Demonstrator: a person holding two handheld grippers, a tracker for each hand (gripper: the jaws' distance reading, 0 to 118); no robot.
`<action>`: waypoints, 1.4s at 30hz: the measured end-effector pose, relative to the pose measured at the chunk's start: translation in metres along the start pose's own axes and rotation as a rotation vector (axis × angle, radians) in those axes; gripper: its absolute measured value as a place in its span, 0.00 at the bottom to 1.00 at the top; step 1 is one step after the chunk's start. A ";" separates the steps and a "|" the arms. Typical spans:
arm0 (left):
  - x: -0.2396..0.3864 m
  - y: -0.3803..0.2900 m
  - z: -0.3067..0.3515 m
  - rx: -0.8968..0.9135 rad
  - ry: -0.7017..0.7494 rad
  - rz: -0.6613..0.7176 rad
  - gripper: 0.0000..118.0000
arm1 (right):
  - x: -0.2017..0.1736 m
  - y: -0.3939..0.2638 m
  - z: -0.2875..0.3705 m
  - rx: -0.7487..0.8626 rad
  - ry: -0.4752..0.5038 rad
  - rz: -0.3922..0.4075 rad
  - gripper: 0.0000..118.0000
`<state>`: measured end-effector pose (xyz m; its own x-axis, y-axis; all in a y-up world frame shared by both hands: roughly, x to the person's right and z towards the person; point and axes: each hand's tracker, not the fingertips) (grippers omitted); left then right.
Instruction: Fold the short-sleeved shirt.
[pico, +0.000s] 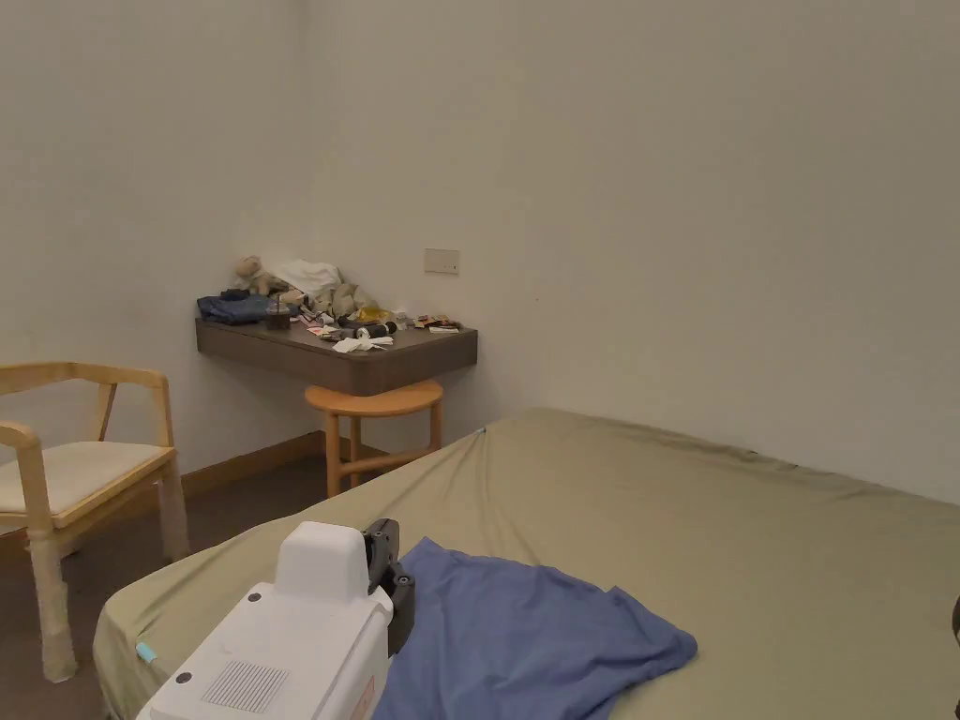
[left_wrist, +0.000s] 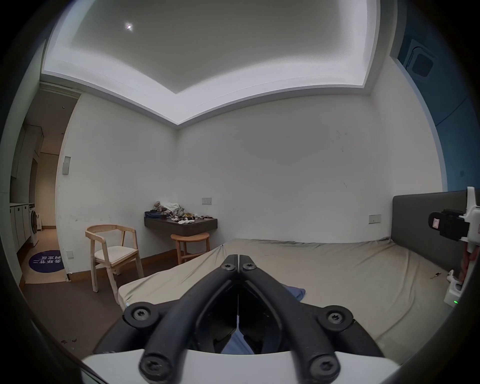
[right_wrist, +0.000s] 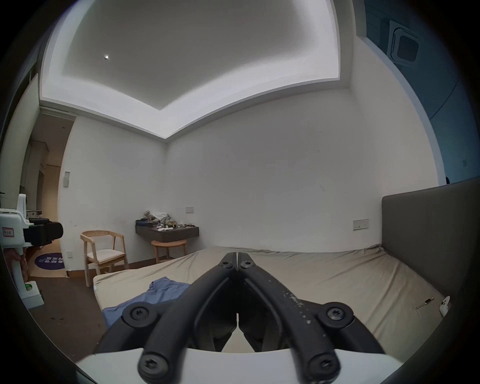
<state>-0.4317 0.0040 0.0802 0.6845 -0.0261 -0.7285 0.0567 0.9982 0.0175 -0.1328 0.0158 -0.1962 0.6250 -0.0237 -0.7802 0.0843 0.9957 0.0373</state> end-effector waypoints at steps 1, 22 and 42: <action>0.004 -0.002 -0.005 -0.004 -0.004 -0.004 0.00 | -0.001 -0.001 0.001 0.003 -0.005 0.001 0.02; 0.130 -0.149 -0.356 -0.547 -0.306 -0.186 1.00 | 0.095 -0.073 -0.092 -0.154 -0.095 0.087 0.02; 0.192 -0.321 -0.500 -0.923 -0.356 -0.177 0.50 | 0.116 -0.115 -0.057 -0.309 -0.164 0.106 0.02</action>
<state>-0.6824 -0.2950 -0.4078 0.9067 -0.0422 -0.4198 -0.3037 0.6253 -0.7188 -0.1142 -0.0969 -0.3267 0.7359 0.0919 -0.6708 -0.2102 0.9728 -0.0973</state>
